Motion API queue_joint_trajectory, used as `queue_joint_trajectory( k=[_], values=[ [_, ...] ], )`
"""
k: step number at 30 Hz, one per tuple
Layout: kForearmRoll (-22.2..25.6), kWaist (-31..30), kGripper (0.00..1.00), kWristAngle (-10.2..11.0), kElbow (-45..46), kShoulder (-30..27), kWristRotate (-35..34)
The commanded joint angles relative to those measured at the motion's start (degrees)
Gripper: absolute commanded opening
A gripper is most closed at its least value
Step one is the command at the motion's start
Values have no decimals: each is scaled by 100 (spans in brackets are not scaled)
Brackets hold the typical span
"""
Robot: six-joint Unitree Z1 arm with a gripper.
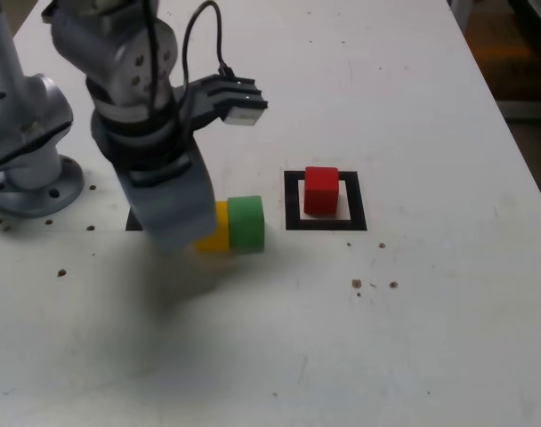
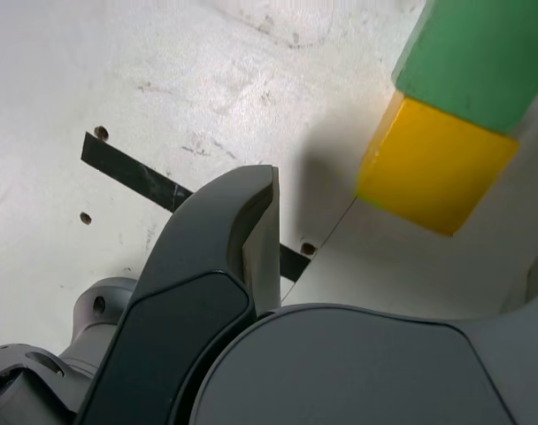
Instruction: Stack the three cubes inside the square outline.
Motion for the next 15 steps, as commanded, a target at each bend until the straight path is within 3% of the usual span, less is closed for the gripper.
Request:
queue_joint_trajectory(
  k=[1, 15],
  values=[
    [-3, 27, 99, 85, -54, 59, -77],
    [-188, 252, 97, 181, -133, 376, -312]
  ],
)
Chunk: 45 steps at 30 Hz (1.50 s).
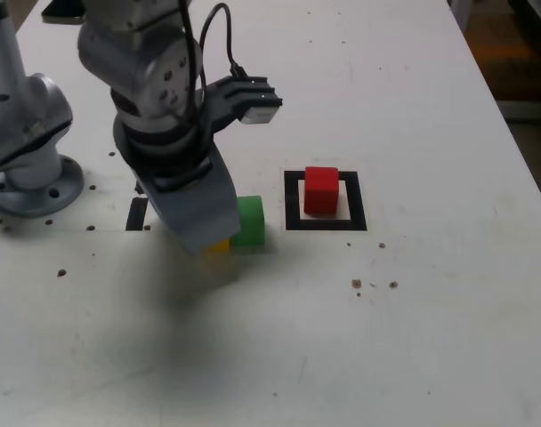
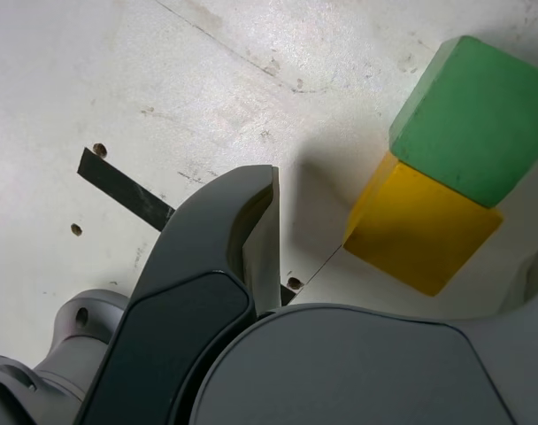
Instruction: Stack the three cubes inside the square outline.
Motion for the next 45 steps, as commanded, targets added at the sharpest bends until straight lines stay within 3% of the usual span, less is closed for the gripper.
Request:
queue_joint_trajectory(
  k=[1, 17, 21, 26, 34, 45],
  values=[
    [-63, 14, 96, 10, -31, 71, -54],
    [-428, 16, 85, -20, 109, 218, -169],
    [-454, 17, 75, -18, 168, 186, -207],
    [-619, 15, 54, -45, 225, 150, -314],
    [-760, 16, 45, -60, 285, 188, -325],
    [-881, 18, 12, -70, 364, 174, -325]
  ],
)
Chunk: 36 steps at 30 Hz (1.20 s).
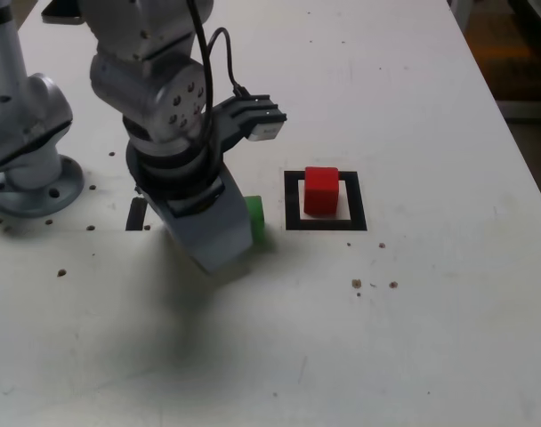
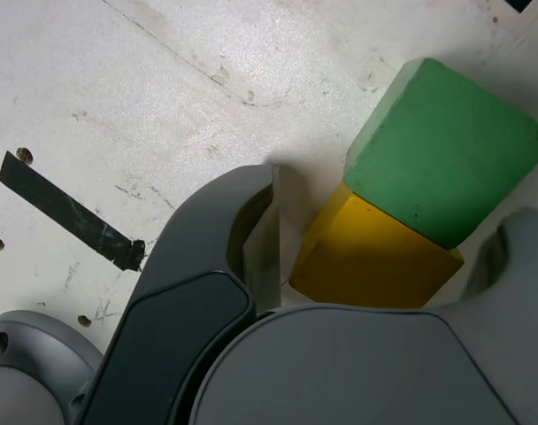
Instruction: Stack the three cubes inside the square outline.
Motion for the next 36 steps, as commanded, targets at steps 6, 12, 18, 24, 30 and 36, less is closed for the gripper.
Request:
queue_joint_trajectory(
  k=[6, 12, 18, 24, 30, 36],
  values=[
    [-16, 11, 5, -23, 31, -40, -3],
    [-11, 10, 5, -34, 49, -45, -3],
    [22, 12, 5, -88, 67, -98, -3],
    [211, 8, 5, -176, 25, -310, -3],
    [575, 9, 5, -255, -30, -547, 0],
    [1187, 121, 5, -372, -465, -753, -2]
  ],
)
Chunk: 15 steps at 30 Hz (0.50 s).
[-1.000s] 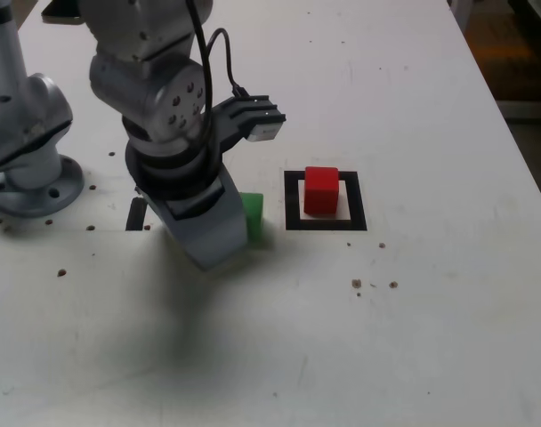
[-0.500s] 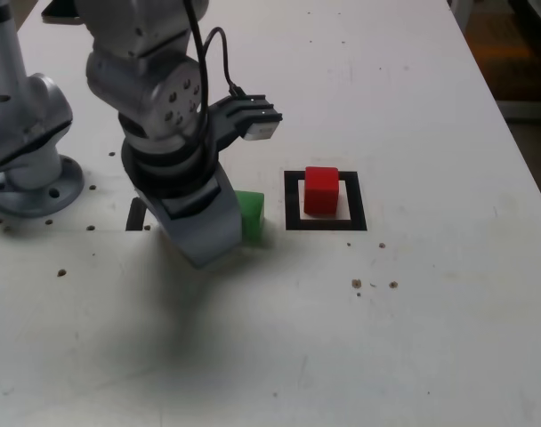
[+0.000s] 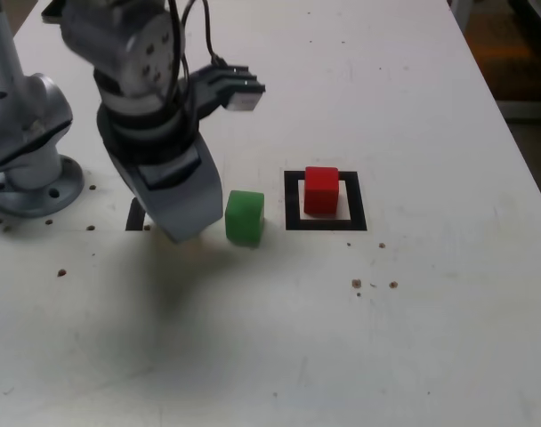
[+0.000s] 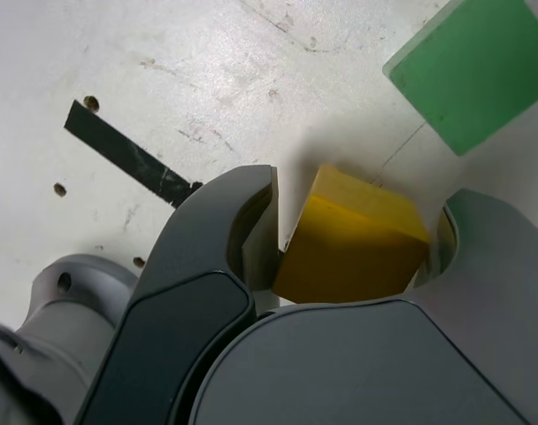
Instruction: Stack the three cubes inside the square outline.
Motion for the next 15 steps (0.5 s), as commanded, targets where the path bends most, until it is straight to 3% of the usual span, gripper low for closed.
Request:
queue_joint_trajectory(
  k=[1, 15],
  values=[
    [149, 108, 5, -69, -192, -86, -3],
    [776, 1213, 5, -889, -1749, 0, -188]
  ],
)
